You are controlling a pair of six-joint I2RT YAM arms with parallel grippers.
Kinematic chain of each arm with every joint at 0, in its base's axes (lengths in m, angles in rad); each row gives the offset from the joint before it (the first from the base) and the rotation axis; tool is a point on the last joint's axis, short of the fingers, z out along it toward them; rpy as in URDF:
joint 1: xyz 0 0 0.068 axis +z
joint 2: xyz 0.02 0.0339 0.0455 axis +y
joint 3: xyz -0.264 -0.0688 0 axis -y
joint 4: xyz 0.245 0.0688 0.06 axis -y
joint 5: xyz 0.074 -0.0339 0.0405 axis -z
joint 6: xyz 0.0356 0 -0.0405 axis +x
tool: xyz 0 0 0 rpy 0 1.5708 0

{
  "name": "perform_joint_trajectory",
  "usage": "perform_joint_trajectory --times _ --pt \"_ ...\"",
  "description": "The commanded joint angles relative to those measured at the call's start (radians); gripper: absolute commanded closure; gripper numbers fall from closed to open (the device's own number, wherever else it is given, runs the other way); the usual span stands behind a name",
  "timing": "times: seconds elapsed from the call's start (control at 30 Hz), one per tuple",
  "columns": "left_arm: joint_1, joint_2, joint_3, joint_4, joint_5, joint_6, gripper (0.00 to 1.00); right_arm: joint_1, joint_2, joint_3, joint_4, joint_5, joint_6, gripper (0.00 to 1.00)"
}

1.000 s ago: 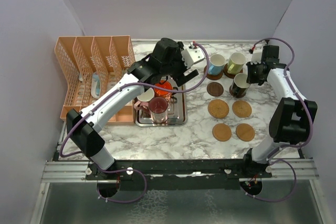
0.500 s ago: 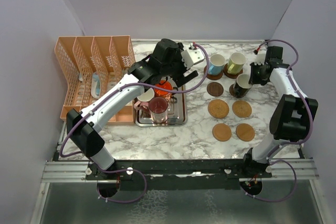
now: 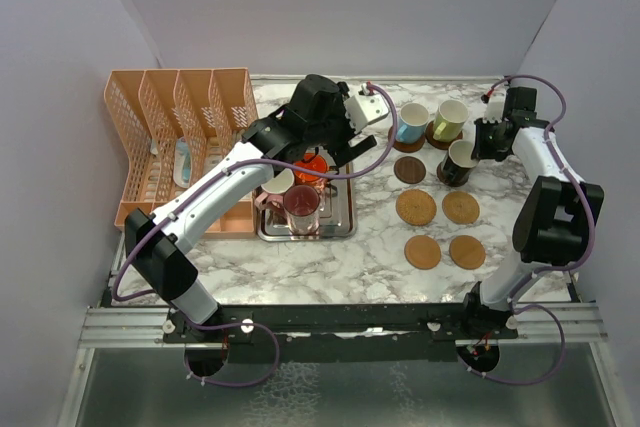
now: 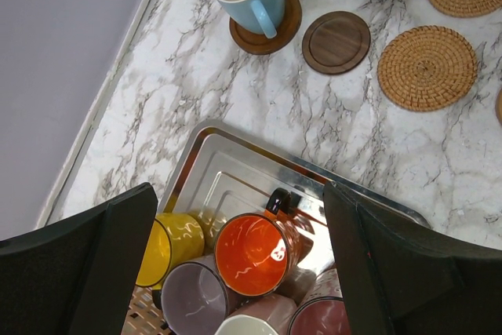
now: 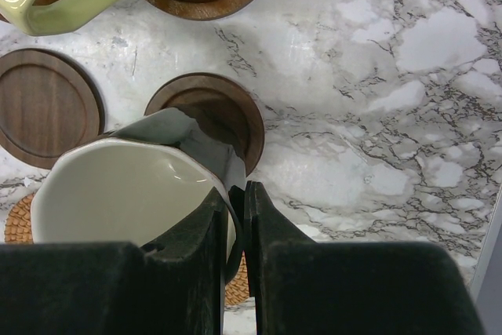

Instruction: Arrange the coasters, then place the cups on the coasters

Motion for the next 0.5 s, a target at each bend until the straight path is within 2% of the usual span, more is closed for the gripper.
perform_joint_trajectory --times 0.0,0.47 --pt "0.002 -0.04 -0.009 0.0 0.015 0.01 0.09 -0.007 0.009 0.055 0.017 -0.04 0.011 0.99" --pt "0.002 -0.048 -0.012 0.0 0.014 0.013 0.09 -0.007 0.042 0.078 -0.02 -0.036 -0.015 0.97"
